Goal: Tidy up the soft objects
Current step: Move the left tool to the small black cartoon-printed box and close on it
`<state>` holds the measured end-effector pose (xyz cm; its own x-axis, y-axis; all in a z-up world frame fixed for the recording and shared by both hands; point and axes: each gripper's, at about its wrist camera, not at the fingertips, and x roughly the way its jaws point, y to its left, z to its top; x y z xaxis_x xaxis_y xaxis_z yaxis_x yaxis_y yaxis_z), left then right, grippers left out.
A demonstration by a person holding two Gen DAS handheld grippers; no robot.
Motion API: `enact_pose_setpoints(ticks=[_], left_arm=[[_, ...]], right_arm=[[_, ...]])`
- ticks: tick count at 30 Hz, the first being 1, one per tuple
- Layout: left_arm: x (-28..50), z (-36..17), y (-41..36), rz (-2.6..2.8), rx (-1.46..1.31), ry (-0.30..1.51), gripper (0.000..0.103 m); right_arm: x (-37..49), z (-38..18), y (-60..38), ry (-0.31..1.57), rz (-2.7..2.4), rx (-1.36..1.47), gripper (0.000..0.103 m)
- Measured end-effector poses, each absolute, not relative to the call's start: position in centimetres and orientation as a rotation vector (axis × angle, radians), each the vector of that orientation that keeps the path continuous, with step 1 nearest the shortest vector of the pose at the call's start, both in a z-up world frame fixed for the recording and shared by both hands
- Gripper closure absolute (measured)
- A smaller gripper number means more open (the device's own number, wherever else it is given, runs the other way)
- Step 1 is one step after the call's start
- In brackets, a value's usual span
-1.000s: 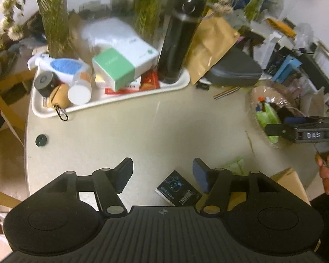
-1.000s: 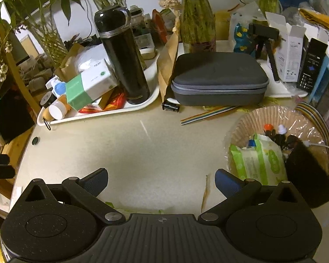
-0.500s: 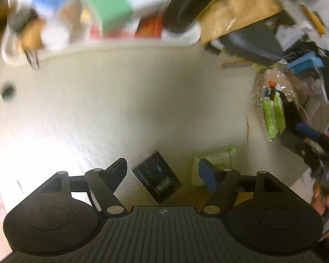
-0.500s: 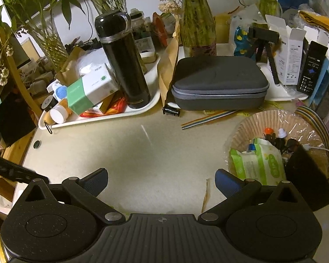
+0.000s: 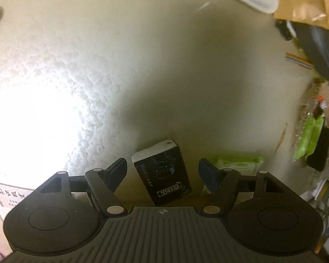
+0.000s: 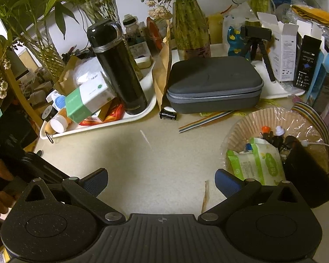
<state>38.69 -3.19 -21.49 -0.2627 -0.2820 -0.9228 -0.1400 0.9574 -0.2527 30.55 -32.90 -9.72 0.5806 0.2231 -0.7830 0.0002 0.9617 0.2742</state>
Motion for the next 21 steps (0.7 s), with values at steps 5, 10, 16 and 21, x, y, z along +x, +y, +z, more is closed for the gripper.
enact_pose_setpoints(ticks=[5, 10, 16, 21], left_arm=[[38.5, -23.3, -3.5, -0.094, -0.305, 1.899, 0.032], [38.4, -23.8, -3.5, -0.031, -0.316, 1.909, 0.046], [38.1, -22.2, -4.5, -0.113, -0.25, 1.828, 0.05], [37.8, -19.8, -4.6, -0.186, -0.216, 1.729, 0.05]], right_arm=[[30.5, -9.7, -33.1, 0.944, 0.133, 0.258, 0.0], [30.3, -9.4, -33.1, 0.923, 0.113, 0.213, 0.0], [30.4, -9.6, -33.3, 0.938, 0.12, 0.217, 0.0], [30.8, -10.1, -33.0, 0.966, 0.116, 0.204, 0.0]])
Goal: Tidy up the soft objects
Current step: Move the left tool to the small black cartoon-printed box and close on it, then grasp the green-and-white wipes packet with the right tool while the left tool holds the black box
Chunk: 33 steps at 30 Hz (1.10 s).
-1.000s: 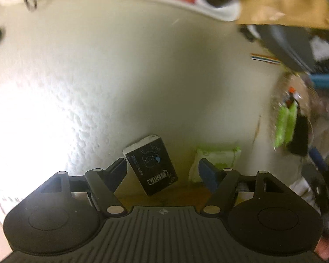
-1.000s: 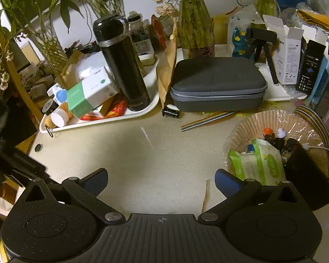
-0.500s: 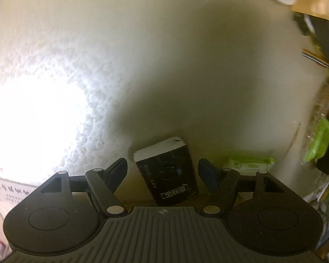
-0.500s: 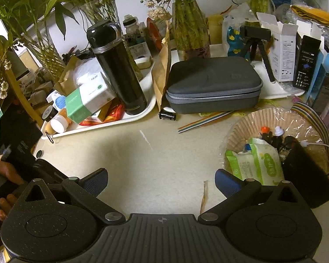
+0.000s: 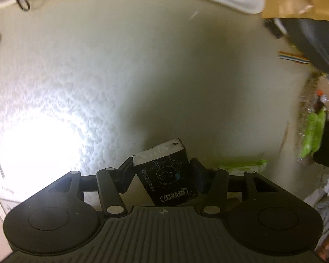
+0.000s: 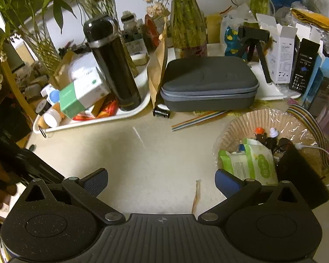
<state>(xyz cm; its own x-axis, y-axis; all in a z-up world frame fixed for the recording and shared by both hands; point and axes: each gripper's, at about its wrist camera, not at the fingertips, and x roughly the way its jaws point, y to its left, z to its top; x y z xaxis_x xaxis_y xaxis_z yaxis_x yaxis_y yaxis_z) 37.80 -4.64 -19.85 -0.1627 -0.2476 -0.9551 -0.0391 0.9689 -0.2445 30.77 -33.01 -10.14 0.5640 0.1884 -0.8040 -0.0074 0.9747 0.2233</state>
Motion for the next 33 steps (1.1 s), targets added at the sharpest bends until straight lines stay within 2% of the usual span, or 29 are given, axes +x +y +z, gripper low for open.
enact_pose_setpoints(ticks=[9, 21, 33], left_arm=[[36.4, -16.5, -4.7, -0.246, -0.142, 1.564, 0.051], [35.1, -9.2, -2.9, -0.269, -0.093, 1.282, 0.051], [33.5, -7.3, -2.3, -0.307, -0.077, 1.197, 0.051]], right_arm=[[32.3, -12.7, -31.3, 1.12, 0.18, 0.193, 0.0], [34.9, -17.1, -27.9, 1.354, 0.297, 0.171, 0.0], [37.4, -21.2, -24.5, 1.561, 0.363, 0.125, 0.0]])
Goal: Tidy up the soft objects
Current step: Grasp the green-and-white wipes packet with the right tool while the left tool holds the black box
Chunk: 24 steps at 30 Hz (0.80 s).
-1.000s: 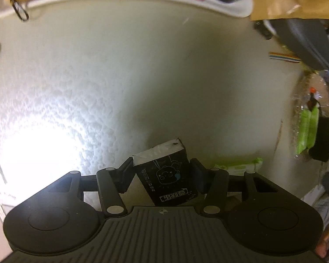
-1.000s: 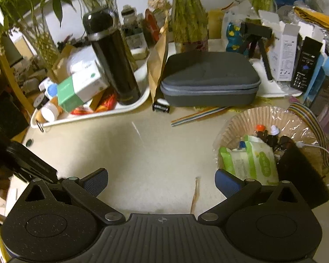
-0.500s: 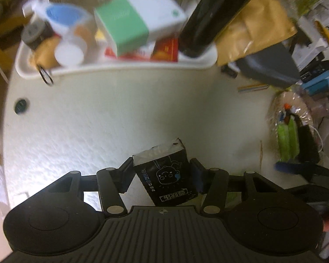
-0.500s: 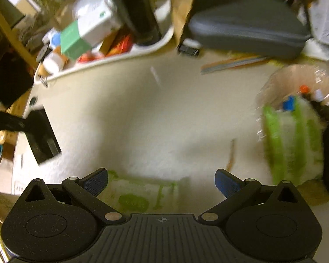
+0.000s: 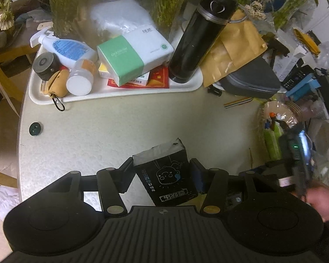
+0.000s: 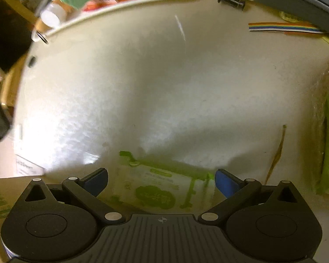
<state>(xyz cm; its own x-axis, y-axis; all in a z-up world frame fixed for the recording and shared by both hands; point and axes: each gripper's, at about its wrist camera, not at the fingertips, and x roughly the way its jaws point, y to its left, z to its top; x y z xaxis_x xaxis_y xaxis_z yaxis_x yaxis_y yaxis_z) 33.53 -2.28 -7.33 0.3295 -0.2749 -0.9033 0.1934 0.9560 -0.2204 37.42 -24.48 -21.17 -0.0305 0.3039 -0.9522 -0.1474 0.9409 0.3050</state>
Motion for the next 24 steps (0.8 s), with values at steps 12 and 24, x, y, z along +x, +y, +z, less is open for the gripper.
enact_pose_setpoints(ticks=[12, 24], left_arm=[[33.3, -7.1, -1.9, -0.329, -0.088, 1.191, 0.051], [33.1, -6.7, -2.3, -0.35, -0.09, 1.174, 0.051]], right_arm=[[37.8, -22.3, -22.9, 1.626, 0.298, 0.041, 0.018], [38.6, -20.1, -24.0, 1.404, 0.317, 0.017, 0.029]])
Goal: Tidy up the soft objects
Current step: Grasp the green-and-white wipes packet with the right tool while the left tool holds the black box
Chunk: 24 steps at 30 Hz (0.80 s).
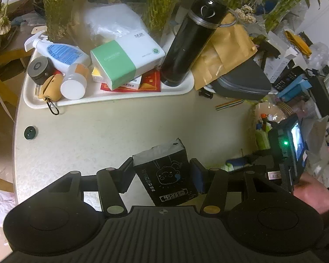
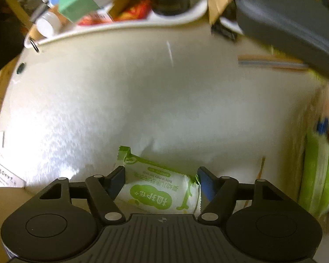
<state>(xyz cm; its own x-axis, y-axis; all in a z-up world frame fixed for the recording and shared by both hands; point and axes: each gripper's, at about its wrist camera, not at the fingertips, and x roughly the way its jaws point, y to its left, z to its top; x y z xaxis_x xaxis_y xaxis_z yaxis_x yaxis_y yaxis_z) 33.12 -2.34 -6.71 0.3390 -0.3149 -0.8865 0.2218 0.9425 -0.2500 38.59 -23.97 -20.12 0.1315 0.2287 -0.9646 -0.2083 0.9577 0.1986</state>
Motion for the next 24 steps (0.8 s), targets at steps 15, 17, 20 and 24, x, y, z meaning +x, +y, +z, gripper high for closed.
enact_pose_setpoints(ticks=[15, 17, 20, 24], left_arm=[[32.9, -6.4, -2.3, -0.36, -0.09, 1.155, 0.051], [32.9, -6.3, -2.2, -0.359, -0.093, 1.15, 0.051], [32.9, -6.1, -2.1, -0.356, -0.097, 1.145, 0.051], [32.8, -5.8, -2.1, -0.358, -0.104, 1.139, 0.051]], right_arm=[[39.3, -21.0, -24.9, 1.435, 0.242, 0.157, 0.005], [39.3, -21.3, -24.3, 1.454, 0.233, 0.111, 0.005], [39.2, -22.6, -23.8, 1.523, 0.22, 0.095, 0.004], [39.0, -22.9, -23.6, 1.526, 0.213, 0.085, 0.005]])
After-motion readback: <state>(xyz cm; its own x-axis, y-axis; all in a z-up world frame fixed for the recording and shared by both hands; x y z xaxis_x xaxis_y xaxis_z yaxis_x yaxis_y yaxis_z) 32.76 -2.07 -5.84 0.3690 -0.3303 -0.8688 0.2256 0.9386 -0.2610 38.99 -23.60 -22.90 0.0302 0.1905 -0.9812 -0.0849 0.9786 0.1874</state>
